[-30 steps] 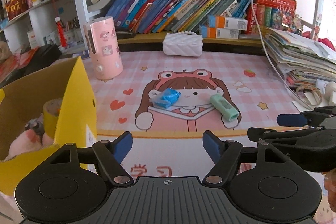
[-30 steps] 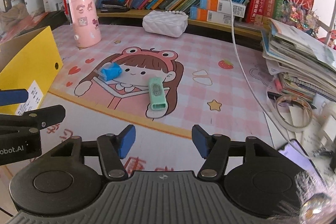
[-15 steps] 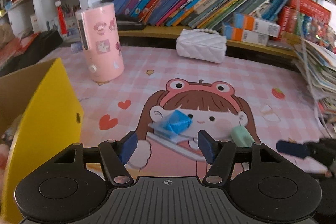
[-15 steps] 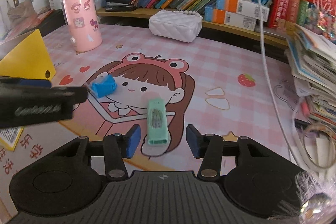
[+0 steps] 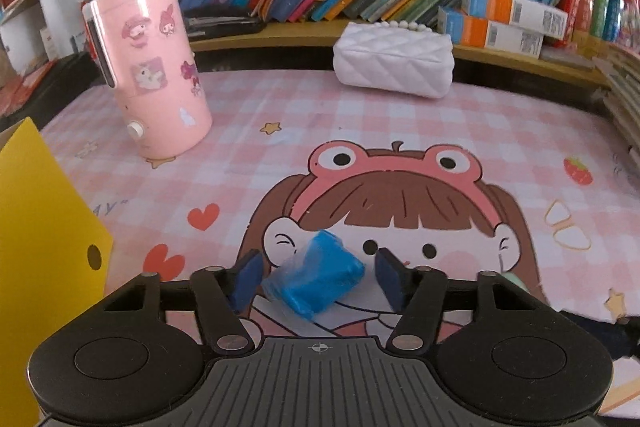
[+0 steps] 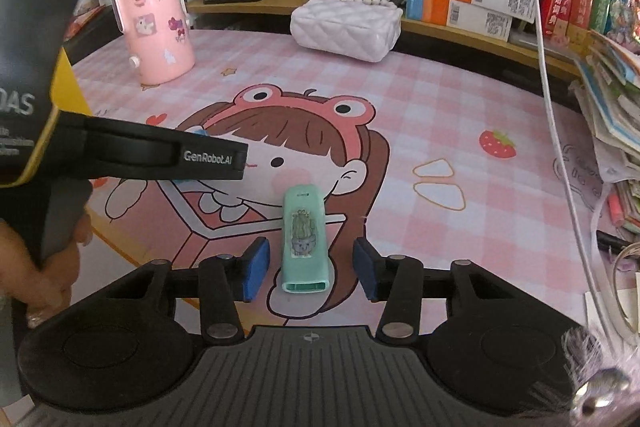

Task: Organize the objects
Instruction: 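Grasp the mint-green stick with the right tool while the left tool grasps the blue packet, then carry the blue packet in the left tool and green stick in the right tool to the box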

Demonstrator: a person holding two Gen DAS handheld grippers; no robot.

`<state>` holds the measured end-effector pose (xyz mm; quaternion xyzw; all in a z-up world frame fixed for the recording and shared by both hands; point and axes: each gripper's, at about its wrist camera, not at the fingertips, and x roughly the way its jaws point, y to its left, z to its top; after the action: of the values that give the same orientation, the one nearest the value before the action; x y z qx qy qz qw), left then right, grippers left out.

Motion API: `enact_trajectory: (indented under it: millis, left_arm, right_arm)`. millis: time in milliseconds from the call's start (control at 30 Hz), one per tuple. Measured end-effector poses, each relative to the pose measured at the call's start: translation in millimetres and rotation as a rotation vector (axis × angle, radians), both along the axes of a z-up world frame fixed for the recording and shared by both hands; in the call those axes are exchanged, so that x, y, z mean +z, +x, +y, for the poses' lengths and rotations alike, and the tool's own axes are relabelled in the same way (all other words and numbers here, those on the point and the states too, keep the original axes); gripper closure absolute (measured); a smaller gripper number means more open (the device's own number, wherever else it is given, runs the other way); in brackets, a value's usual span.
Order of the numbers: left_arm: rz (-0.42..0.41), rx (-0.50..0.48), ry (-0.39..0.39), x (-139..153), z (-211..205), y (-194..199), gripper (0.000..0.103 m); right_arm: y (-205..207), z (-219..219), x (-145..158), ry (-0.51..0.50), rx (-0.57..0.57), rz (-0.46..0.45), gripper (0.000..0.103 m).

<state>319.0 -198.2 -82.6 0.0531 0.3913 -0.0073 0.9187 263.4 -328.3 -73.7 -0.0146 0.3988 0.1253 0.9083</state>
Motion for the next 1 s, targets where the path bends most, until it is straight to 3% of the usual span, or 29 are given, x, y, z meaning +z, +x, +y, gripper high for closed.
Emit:
enact_trajectory:
  millis: [33,133,200,333,667,1000]
  left_arm:
    - [-0.005,-0.008,0.009,-0.3,-0.5,-0.3,0.056]
    - [-0.008,-0.027,0.002,0.7,1.4,-2.7,0.061]
    - [-0.013,-0.038,0.002,1.4,2.7,-4.8,0.065]
    - [-0.017,-0.046,0.003,5.3,4.6,-12.0,0.074]
    - [-0.032,-0.058,-0.071,27.3,17.7,-49.8,0.078]
    - [-0.064,-0.103,-0.162,59.5,40.8,-120.3,0.078]
  right_arm:
    - [0.1,-0.5,-0.5,0.002,0.0,-0.002,0.062]
    - [1.0,-0.4,-1.3,-0.005,0.004,-0.013,0.069]
    - [1.8,-0.3,-1.7,-0.009,0.01,-0.02,0.08]
    - [3.1,1.1,-1.2,-0.011,0.022,-0.022,0.08]
    - [-12.7,-1.3,11.8,0.018,0.002,-0.034,0.08]
    - [-57.8,-2.0,36.6,0.035,-0.015,-0.035,0.08]
